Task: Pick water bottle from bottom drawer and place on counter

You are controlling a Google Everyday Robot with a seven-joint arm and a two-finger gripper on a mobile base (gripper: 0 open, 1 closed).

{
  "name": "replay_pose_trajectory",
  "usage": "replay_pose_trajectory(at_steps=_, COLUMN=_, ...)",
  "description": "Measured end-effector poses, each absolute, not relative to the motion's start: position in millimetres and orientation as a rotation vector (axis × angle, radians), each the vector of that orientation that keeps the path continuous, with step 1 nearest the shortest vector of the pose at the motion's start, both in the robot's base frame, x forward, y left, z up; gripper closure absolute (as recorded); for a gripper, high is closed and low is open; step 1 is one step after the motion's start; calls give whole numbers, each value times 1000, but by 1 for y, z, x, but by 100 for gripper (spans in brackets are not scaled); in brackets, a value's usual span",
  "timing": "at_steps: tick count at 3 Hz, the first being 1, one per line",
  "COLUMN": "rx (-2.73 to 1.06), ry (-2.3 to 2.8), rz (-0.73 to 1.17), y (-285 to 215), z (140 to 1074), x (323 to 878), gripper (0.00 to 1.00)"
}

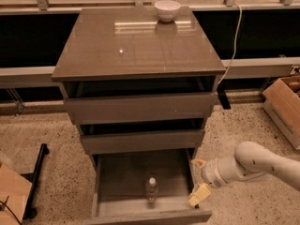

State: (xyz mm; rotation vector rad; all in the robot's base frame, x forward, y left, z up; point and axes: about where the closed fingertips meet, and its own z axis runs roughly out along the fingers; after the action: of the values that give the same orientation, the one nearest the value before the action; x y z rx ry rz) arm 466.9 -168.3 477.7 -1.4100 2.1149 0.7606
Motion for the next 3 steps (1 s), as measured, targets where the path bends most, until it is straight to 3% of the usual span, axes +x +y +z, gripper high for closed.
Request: replay_pose_trajectory(at_steps=3, rx=-1337, ry=2145, rz=812, y=-147, z=414, x=471, gripper=0)
